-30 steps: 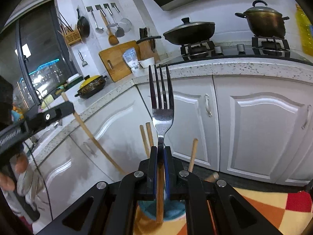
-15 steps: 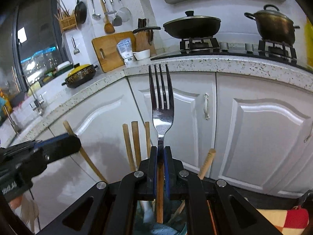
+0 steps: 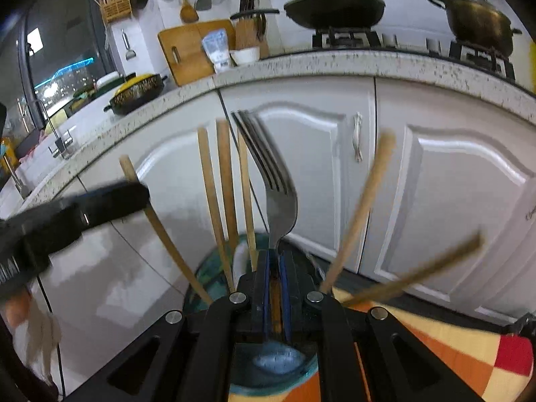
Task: Organize utensils
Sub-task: 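Lower both into the cup and open both tools to release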
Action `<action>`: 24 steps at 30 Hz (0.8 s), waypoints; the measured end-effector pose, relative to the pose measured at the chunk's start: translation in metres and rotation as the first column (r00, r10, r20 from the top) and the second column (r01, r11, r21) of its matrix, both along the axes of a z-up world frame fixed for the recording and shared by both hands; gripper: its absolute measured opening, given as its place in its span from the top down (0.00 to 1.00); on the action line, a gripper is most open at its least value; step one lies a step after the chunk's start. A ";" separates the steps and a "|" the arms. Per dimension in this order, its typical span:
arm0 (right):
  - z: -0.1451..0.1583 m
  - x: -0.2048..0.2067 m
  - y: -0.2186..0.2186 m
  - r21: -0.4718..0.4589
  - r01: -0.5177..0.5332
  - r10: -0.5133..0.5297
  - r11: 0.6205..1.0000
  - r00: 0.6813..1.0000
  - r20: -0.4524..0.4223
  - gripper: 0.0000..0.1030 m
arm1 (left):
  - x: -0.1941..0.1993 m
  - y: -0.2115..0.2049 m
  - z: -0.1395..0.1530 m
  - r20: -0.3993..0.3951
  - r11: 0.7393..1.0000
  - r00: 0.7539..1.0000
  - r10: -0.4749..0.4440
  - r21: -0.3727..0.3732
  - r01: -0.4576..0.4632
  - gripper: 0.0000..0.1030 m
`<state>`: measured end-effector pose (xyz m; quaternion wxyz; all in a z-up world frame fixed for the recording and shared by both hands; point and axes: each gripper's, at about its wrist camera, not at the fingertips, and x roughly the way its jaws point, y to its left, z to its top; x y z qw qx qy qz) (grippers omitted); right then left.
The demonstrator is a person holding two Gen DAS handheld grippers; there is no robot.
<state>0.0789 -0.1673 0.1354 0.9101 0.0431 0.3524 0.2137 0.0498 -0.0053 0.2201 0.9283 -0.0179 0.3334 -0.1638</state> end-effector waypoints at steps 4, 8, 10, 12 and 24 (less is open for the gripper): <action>-0.005 -0.006 -0.006 0.024 0.004 -0.004 1.000 1.000 -0.031 0.95 | 0.000 0.001 0.000 -0.003 1.000 1.000 0.012 -0.004 -0.012 0.96; 0.004 -0.015 -0.013 0.043 0.008 -0.007 0.999 1.000 -0.020 0.83 | 0.000 0.002 0.001 -0.018 1.000 1.000 0.010 -0.020 -0.010 0.96; 0.010 -0.022 -0.018 0.061 0.010 -0.009 0.998 1.000 -0.015 0.72 | 0.001 0.002 0.002 -0.020 1.000 1.000 0.014 -0.025 -0.014 0.94; 0.013 -0.029 -0.021 0.066 0.006 -0.006 0.998 1.000 -0.008 0.72 | 0.000 0.004 0.003 -0.024 0.999 1.000 0.020 -0.030 -0.020 0.92; 0.018 -0.067 -0.030 0.066 0.050 -0.051 0.997 0.999 0.009 0.70 | -0.029 0.005 0.010 0.017 0.999 0.999 0.050 -0.007 -0.050 0.60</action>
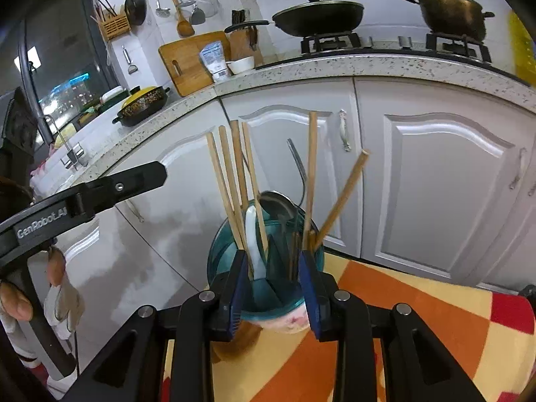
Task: Organize utensils
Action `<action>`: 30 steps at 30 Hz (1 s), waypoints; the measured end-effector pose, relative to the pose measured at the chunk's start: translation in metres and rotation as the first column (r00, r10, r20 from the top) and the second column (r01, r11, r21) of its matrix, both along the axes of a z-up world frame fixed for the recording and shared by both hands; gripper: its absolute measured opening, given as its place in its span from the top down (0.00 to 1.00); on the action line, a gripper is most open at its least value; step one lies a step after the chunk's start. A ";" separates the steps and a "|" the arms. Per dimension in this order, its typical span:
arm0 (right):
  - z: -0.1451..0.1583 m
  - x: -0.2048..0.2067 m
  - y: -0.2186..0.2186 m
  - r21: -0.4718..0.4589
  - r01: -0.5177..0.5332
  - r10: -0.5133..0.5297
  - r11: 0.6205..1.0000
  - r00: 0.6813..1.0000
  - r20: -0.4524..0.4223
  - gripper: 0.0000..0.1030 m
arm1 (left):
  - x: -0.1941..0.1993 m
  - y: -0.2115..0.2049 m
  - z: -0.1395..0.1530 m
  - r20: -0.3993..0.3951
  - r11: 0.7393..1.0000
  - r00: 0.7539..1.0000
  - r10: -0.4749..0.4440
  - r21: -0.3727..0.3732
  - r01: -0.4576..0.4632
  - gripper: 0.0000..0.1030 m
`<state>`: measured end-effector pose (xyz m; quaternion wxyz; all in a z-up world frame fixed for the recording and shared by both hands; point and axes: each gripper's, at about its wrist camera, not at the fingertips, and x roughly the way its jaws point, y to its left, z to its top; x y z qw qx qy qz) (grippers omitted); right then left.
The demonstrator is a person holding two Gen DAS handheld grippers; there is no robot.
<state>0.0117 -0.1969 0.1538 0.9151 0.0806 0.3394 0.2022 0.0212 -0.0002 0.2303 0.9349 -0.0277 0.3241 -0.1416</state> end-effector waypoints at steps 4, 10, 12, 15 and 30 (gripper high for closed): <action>-0.003 -0.009 -0.006 0.004 0.045 -0.045 0.999 0.999 -0.014 0.68 | -0.013 -0.005 -0.006 0.017 0.999 1.000 0.022 0.049 -0.023 0.60; -0.002 -0.021 -0.012 0.004 0.086 -0.085 0.996 0.996 -0.028 0.66 | -0.029 -0.012 -0.019 0.009 0.995 0.999 0.041 0.095 -0.042 0.60; -0.001 -0.026 -0.014 0.006 0.097 -0.097 0.995 0.995 -0.025 0.65 | -0.034 -0.014 -0.022 0.004 0.994 0.999 0.049 0.097 -0.049 0.60; 0.001 -0.032 -0.014 -0.009 0.106 -0.106 0.994 0.994 -0.015 0.64 | -0.042 -0.016 -0.025 0.008 0.993 0.998 0.056 0.101 -0.056 0.60; -0.002 -0.047 -0.013 -0.019 0.125 -0.125 0.992 0.992 -0.028 0.61 | -0.065 -0.017 -0.032 0.019 0.989 0.996 0.082 0.121 -0.084 0.60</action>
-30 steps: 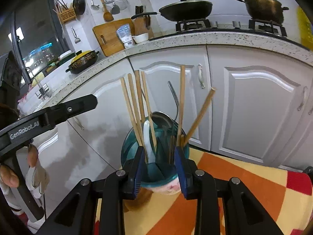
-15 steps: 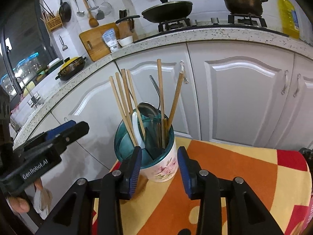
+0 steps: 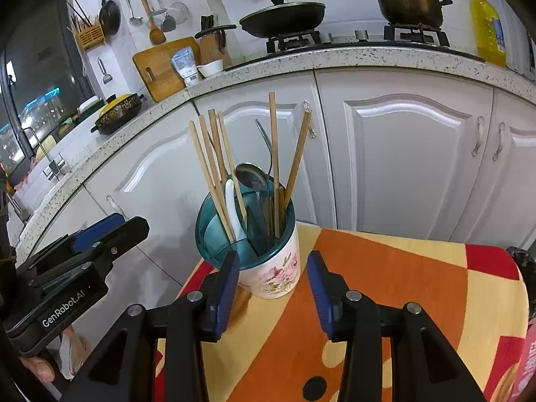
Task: Organize utensils
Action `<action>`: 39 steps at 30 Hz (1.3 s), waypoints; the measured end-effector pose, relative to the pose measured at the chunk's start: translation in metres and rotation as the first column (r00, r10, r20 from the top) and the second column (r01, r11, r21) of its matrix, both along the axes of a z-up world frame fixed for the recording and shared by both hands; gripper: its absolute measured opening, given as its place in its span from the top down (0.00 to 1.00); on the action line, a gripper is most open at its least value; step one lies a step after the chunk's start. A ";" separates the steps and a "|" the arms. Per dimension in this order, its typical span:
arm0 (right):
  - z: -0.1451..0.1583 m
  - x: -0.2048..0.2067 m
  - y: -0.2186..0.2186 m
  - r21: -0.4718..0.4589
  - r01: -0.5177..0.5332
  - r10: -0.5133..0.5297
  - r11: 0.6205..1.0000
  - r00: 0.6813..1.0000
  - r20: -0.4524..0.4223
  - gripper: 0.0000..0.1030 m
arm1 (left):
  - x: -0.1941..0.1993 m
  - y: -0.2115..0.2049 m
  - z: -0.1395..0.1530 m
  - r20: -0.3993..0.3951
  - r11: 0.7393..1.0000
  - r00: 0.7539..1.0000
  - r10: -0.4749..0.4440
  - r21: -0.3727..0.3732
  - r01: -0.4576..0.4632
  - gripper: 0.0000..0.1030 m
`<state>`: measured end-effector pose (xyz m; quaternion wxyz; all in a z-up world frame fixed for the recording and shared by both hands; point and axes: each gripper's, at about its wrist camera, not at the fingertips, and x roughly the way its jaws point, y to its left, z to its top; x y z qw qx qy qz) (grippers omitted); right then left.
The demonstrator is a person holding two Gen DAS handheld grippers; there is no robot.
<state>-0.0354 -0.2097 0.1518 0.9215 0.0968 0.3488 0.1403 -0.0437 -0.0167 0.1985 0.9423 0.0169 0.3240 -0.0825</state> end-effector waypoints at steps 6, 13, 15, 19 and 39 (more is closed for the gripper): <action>0.002 -0.001 0.000 -0.007 0.007 -0.007 1.000 1.000 0.003 0.61 | -0.004 -0.003 0.002 0.019 0.999 1.000 0.016 0.033 -0.016 0.60; 0.007 -0.002 0.001 -0.012 0.019 -0.019 1.000 1.000 0.017 0.60 | -0.008 0.000 0.005 0.036 0.999 0.999 0.036 0.037 -0.038 0.60; 0.009 -0.003 0.002 -0.014 0.021 -0.021 1.000 1.000 0.021 0.60 | -0.009 0.000 0.006 0.037 0.998 0.999 0.039 0.041 -0.041 0.60; 0.013 -0.005 0.004 -0.014 0.018 -0.017 1.000 0.999 0.029 0.59 | -0.013 0.003 0.007 0.045 0.998 0.998 0.043 0.039 -0.045 0.60; 0.017 -0.009 0.008 -0.025 0.021 -0.020 0.999 0.999 0.041 0.59 | -0.018 0.005 0.013 0.064 0.997 0.996 0.066 0.045 -0.068 0.60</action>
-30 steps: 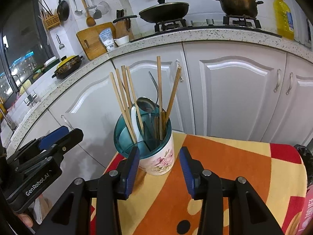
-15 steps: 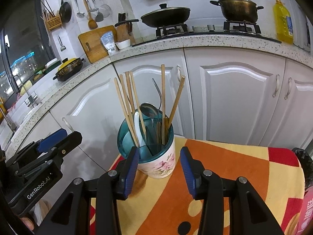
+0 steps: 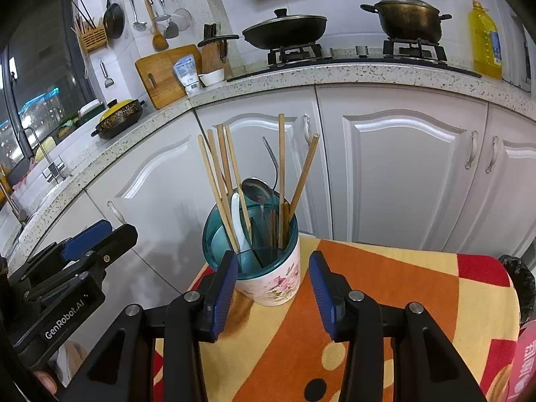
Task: Organize utensils
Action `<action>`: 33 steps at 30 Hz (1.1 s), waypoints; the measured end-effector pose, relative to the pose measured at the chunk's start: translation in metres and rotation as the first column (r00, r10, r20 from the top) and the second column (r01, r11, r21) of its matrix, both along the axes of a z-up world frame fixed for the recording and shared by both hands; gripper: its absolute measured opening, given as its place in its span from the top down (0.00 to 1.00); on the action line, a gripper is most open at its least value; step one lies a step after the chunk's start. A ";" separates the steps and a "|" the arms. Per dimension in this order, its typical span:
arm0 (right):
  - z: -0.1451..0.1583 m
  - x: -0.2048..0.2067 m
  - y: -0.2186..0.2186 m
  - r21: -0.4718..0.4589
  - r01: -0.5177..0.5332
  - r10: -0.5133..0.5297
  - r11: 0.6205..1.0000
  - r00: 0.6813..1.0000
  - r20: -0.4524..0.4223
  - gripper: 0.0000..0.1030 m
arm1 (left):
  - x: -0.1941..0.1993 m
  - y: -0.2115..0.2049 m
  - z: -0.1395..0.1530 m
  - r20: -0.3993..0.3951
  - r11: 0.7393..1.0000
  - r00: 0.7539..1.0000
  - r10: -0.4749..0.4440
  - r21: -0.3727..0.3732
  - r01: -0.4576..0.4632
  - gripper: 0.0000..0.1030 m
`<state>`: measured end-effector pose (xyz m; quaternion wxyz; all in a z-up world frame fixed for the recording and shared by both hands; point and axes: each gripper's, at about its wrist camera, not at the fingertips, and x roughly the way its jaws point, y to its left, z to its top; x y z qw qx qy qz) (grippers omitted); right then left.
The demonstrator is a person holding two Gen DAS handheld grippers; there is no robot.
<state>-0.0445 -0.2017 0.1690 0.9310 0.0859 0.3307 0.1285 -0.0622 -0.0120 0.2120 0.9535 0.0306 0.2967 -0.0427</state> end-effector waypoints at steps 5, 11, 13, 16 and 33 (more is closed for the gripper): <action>0.000 -0.001 0.000 0.001 -0.001 0.001 1.000 1.000 -0.004 0.58 | -0.002 0.002 0.002 0.011 1.000 1.000 0.010 -0.005 -0.010 0.60; 0.000 -0.001 0.000 0.003 -0.004 0.004 1.000 1.000 0.000 0.58 | -0.001 0.002 0.002 0.012 1.000 1.000 0.016 0.001 -0.016 0.60; 0.000 -0.001 0.001 0.001 -0.005 0.005 1.000 1.000 0.000 0.58 | -0.001 0.001 0.002 0.009 1.000 1.000 0.017 0.001 -0.017 0.60; 0.000 -0.001 0.001 0.003 -0.005 0.005 1.000 1.000 0.000 0.58 | 0.000 0.001 0.001 0.007 1.000 1.000 0.020 0.001 -0.020 0.60; -0.005 0.002 0.002 0.002 -0.015 0.015 1.000 1.000 -0.014 0.58 | 0.001 0.000 -0.003 0.002 0.999 1.000 0.031 0.012 -0.031 0.60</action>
